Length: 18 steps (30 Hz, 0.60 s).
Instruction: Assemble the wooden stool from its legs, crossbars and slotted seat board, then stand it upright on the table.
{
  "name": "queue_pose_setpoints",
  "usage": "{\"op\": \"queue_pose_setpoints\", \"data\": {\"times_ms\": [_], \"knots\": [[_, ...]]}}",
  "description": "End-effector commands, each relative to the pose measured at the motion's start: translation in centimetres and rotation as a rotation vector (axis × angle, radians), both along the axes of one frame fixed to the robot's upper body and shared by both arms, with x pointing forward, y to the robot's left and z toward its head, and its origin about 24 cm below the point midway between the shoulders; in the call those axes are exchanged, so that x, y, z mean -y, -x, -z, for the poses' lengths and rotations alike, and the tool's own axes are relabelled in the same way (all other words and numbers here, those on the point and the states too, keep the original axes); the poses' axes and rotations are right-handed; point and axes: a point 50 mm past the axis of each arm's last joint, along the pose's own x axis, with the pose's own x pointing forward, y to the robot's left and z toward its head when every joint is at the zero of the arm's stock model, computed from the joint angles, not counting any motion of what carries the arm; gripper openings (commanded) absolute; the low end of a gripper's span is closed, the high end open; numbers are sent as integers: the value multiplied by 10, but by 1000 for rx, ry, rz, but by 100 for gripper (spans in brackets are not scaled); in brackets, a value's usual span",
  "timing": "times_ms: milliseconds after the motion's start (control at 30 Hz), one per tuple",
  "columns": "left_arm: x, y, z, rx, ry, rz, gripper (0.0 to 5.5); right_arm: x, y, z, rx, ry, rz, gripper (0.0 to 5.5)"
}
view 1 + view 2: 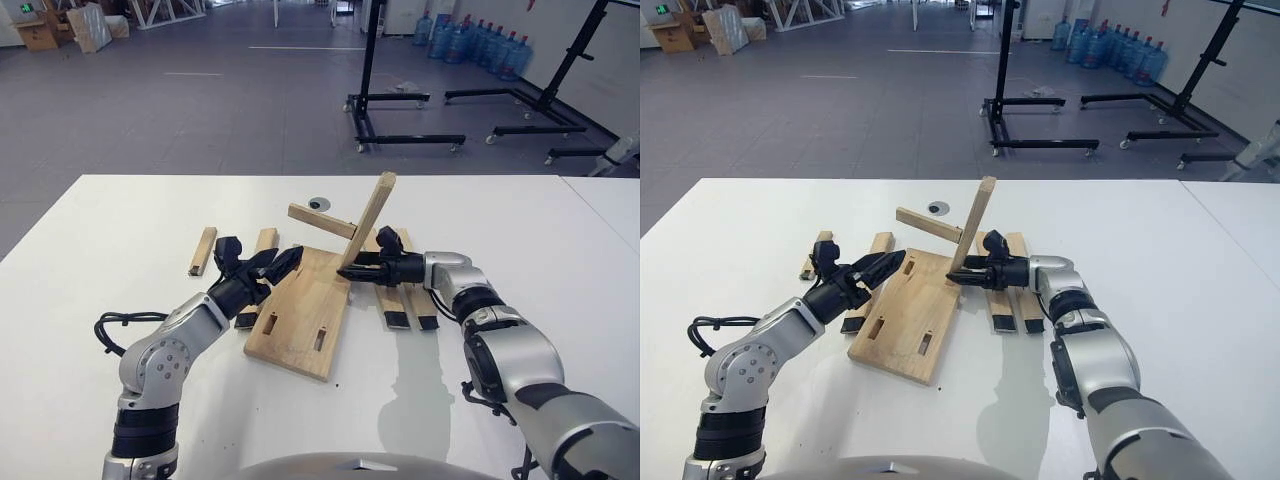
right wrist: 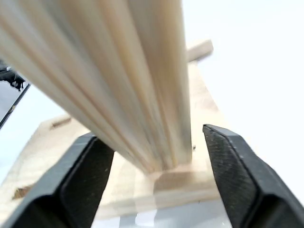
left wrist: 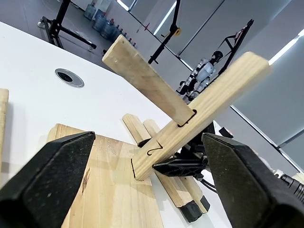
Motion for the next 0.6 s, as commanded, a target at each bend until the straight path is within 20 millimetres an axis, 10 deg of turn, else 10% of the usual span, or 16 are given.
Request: {"op": "queue_pose_setpoints", "data": {"times_ms": [33,367,500,600], "knots": [[-1,1,2,-5,-14,-6,413,5,-10,-18,42,-12,18,401],[-23,-12,-22,103,-46,-62,413,84,3,-55,173,152,18,462],[-69,-7,-93,337,-45,-237,413,124,28,-109,428,201,345,462],[-103,20,-124,395,-141,-545,413,93,64,-113,437,302,682,462]]}}
